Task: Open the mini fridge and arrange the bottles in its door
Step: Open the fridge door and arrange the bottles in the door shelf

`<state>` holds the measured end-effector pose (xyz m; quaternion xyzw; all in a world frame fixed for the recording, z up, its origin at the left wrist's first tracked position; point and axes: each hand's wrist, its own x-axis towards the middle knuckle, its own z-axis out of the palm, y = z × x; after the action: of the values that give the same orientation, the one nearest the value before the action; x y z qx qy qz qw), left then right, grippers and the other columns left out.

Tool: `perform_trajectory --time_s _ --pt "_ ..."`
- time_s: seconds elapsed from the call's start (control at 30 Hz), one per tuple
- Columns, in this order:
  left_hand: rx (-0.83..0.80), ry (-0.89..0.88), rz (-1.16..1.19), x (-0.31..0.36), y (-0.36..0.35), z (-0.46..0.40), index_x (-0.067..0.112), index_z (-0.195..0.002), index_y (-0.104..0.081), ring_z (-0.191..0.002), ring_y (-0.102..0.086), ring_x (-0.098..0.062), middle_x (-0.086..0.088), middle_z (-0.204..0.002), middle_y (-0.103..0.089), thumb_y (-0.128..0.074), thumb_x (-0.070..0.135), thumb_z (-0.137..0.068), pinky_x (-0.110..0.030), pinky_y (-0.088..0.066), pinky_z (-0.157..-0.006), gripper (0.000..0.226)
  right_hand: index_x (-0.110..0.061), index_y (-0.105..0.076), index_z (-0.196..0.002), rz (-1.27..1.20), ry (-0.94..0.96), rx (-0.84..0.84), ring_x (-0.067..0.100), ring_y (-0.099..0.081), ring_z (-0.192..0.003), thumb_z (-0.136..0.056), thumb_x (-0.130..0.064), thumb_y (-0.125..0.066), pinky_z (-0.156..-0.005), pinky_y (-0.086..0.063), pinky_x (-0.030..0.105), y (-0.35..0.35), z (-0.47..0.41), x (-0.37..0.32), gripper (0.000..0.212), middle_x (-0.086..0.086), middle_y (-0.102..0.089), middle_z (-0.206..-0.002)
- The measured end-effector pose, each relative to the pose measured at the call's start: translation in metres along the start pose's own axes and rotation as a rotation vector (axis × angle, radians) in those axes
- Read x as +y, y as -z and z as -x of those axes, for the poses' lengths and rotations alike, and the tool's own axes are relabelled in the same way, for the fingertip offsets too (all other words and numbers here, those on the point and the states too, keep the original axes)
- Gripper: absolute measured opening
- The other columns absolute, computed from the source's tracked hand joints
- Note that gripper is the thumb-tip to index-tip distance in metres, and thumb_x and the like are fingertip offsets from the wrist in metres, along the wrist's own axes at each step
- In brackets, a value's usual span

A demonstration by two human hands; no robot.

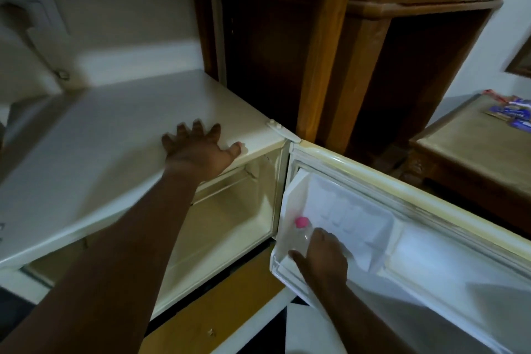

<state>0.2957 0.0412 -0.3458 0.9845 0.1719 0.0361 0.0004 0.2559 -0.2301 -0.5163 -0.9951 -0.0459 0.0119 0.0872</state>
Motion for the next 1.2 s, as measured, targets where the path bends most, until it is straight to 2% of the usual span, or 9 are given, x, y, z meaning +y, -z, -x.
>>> perform_trajectory --time_s 0.17,0.33,0.53,0.6,0.73,0.8,0.9,1.03,1.2 --pt "-0.012 0.007 0.009 -0.001 -0.002 -0.002 0.034 -0.16 -0.015 -0.153 -0.007 -0.04 -0.008 -0.17 -0.01 -0.015 0.087 -0.083 -0.064 -0.008 -0.118 0.093 -0.012 -0.043 -0.122 -0.102 0.027 0.01 0.022 -0.057 -0.11 -0.075 -0.052 -0.071 -0.09 -0.048 0.031 -0.012 -0.015 0.004 0.067 0.007 -0.058 -0.118" --pt "0.009 0.0 0.004 -0.002 -0.003 -0.002 0.034 -0.16 -0.018 -0.152 -0.011 -0.041 -0.01 -0.169 -0.015 -0.014 0.087 -0.081 -0.065 -0.011 -0.117 0.095 -0.021 -0.054 -0.117 -0.488 0.191 -0.166 0.017 -0.057 -0.102 -0.069 -0.025 -0.079 -0.085 -0.047 0.029 0.011 -0.019 0.019 0.054 -0.003 -0.058 -0.108" --pt "0.021 0.003 0.021 -0.001 -0.002 -0.002 0.033 -0.159 -0.021 -0.151 -0.013 -0.041 -0.011 -0.167 -0.019 -0.017 0.086 -0.081 -0.065 -0.01 -0.117 0.094 -0.015 -0.05 -0.126 -0.74 0.152 -0.201 0.025 -0.053 -0.116 -0.076 0.013 -0.055 -0.099 -0.049 0.038 0.018 -0.017 0.015 0.057 0.006 -0.054 -0.121" --pt "0.017 0.003 0.015 -0.001 -0.001 -0.001 0.033 -0.159 -0.021 -0.151 -0.014 -0.041 -0.011 -0.167 -0.019 -0.017 0.086 -0.082 -0.065 -0.012 -0.117 0.093 -0.014 -0.05 -0.126 -0.758 0.165 -0.173 0.023 -0.052 -0.116 -0.076 0.012 -0.058 -0.097 -0.049 0.035 0.015 -0.015 0.009 0.057 0.007 -0.052 -0.123" --pt "0.019 0.007 0.015 0.0 0.0 -0.001 0.033 -0.159 -0.022 -0.151 -0.013 -0.042 -0.011 -0.167 -0.02 -0.018 0.085 -0.083 -0.065 -0.011 -0.117 0.092 -0.031 -0.051 -0.112 -0.841 0.126 -0.106 0.009 -0.055 -0.1 -0.069 -0.012 -0.082 -0.087 -0.046 0.024 0.011 -0.011 0.001 0.056 -0.008 -0.053 -0.109" --pt "0.016 0.002 0.019 0.0 0.0 0.0 0.032 -0.159 -0.022 -0.152 -0.012 -0.041 -0.011 -0.167 -0.019 -0.018 0.085 -0.083 -0.065 -0.011 -0.118 0.092 -0.022 -0.05 -0.122 -0.82 0.092 -0.084 0.012 -0.052 -0.106 -0.072 -0.019 -0.083 -0.096 -0.047 0.031 0.008 -0.013 0.002 0.06 -0.005 -0.052 -0.114" --pt "0.007 0.004 0.021 0.0 0.0 0.001 0.033 -0.159 -0.02 -0.153 -0.01 -0.041 -0.011 -0.168 -0.016 -0.018 0.085 -0.084 -0.065 -0.009 -0.118 0.092 -0.018 -0.044 -0.132 -0.823 0.09 -0.131 0.019 -0.051 -0.117 -0.08 -0.011 -0.075 -0.103 -0.047 0.04 0.007 -0.016 0.005 0.06 -0.002 -0.05 -0.122" --pt "-0.006 0.0 0.022 0.0 0.002 0.0 0.033 -0.16 -0.017 -0.153 -0.007 -0.042 -0.011 -0.169 -0.012 -0.017 0.085 -0.085 -0.065 -0.007 -0.119 0.091 -0.023 -0.043 -0.133 -0.868 0.081 -0.224 0.019 -0.052 -0.119 -0.084 -0.005 -0.066 -0.101 -0.045 0.033 0.008 -0.021 0.005 0.057 0.0 -0.052 -0.128" --pt "0.003 -0.004 -0.008 -0.001 0.0 -0.001 0.033 -0.16 -0.018 -0.152 -0.011 -0.042 -0.012 -0.168 -0.016 -0.015 0.086 -0.083 -0.065 -0.011 -0.117 0.093 -0.018 -0.041 -0.137 -0.814 0.082 -0.214 0.023 -0.047 -0.127 -0.079 -0.017 -0.076 -0.108 -0.042 0.048 0.003 -0.023 0.01 0.067 0.004 -0.049 -0.137"
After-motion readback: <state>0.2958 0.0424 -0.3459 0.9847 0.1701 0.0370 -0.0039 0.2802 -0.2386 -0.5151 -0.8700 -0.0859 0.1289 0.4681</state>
